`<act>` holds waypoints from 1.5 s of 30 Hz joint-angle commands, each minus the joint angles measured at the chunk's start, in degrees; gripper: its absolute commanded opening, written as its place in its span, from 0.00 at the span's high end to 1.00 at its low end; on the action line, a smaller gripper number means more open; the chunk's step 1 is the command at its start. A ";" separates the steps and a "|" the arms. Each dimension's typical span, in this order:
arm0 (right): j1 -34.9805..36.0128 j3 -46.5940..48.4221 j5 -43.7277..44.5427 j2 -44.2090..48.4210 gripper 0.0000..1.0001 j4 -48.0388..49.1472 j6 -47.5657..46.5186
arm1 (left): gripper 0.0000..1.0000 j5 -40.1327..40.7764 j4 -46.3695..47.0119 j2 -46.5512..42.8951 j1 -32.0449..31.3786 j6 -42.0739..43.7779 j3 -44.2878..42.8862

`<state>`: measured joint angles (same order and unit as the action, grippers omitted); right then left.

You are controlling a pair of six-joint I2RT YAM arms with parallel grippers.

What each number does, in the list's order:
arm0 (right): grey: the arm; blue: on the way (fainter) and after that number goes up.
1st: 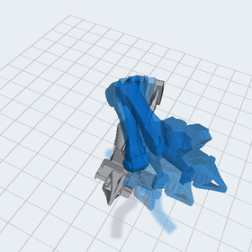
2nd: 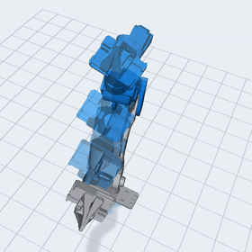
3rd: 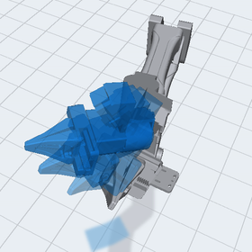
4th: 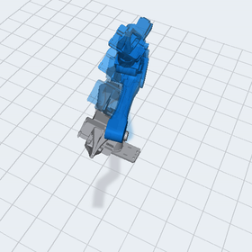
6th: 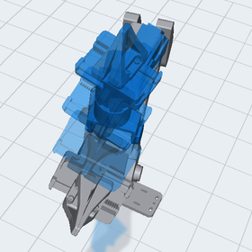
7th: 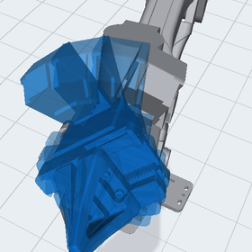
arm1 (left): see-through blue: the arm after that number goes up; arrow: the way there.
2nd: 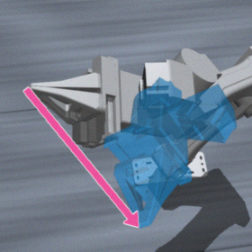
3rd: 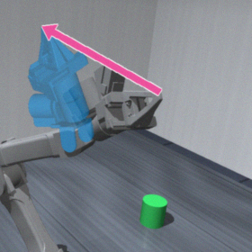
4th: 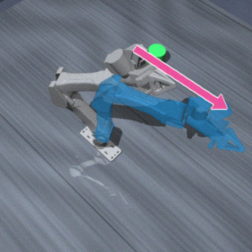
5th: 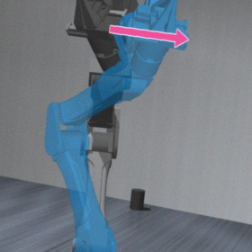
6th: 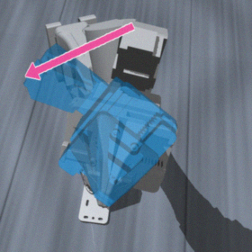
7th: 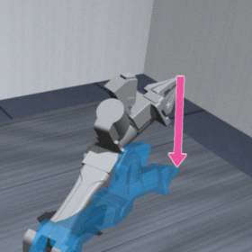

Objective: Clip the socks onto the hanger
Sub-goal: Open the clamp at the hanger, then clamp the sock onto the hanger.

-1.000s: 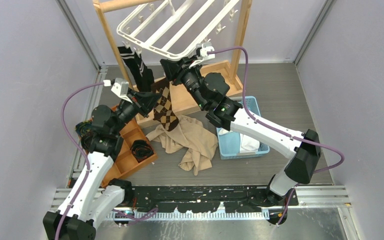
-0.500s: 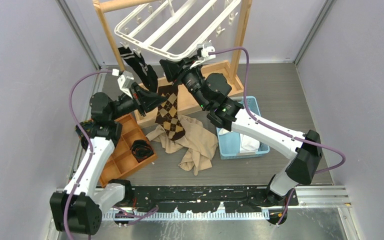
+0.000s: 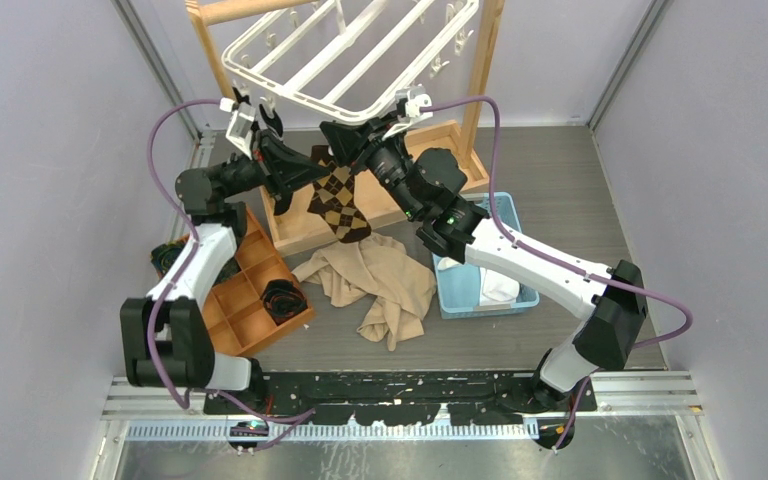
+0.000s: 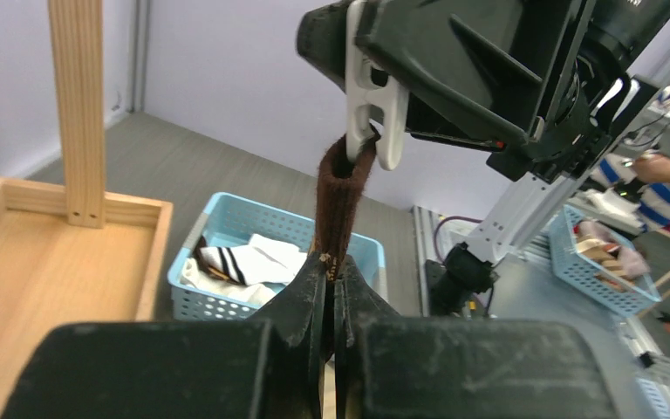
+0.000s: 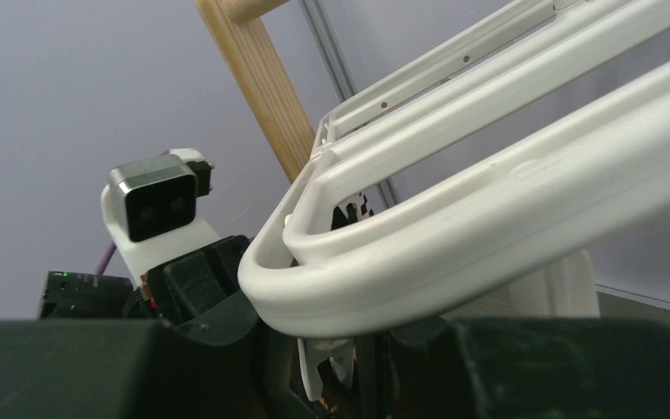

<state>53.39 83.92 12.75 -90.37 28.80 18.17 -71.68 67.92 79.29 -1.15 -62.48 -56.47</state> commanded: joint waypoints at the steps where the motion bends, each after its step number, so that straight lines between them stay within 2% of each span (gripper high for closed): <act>1: -0.47 -0.16 -1.09 2.94 0.99 3.32 0.24 | 1.00 -2.83 14.04 1.90 0.53 -13.47 -3.27; 13: -0.84 -0.16 -2.61 2.32 0.99 3.41 0.72 | 1.00 -3.47 13.98 1.32 0.51 -15.71 -4.06; 21: -0.96 -0.26 -3.81 2.36 0.99 3.11 0.98 | 1.00 -0.05 13.99 2.76 0.53 -20.54 -4.77; 30: -1.01 0.14 -5.31 1.79 0.97 2.83 1.84 | 1.00 0.31 13.99 2.35 0.44 -23.21 -5.36; 32: -1.07 0.13 -5.36 1.75 0.90 2.84 2.02 | 1.00 0.27 13.97 2.33 0.44 -23.37 -5.02; 35: -1.12 0.00 -5.12 1.94 0.68 3.07 2.46 | 1.00 0.31 13.95 2.36 0.44 -23.37 -4.63; 37: -1.14 -0.28 -5.12 2.16 0.59 3.24 2.48 | 1.00 0.39 13.99 2.65 0.44 -23.47 -4.69; 45: -1.16 -1.20 -4.72 3.28 0.37 3.62 2.12 | 1.00 0.88 13.99 4.01 0.45 -24.08 -5.10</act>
<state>52.38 82.98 7.99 -90.35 29.61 20.14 -72.31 79.07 82.96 -0.95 -85.52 -60.07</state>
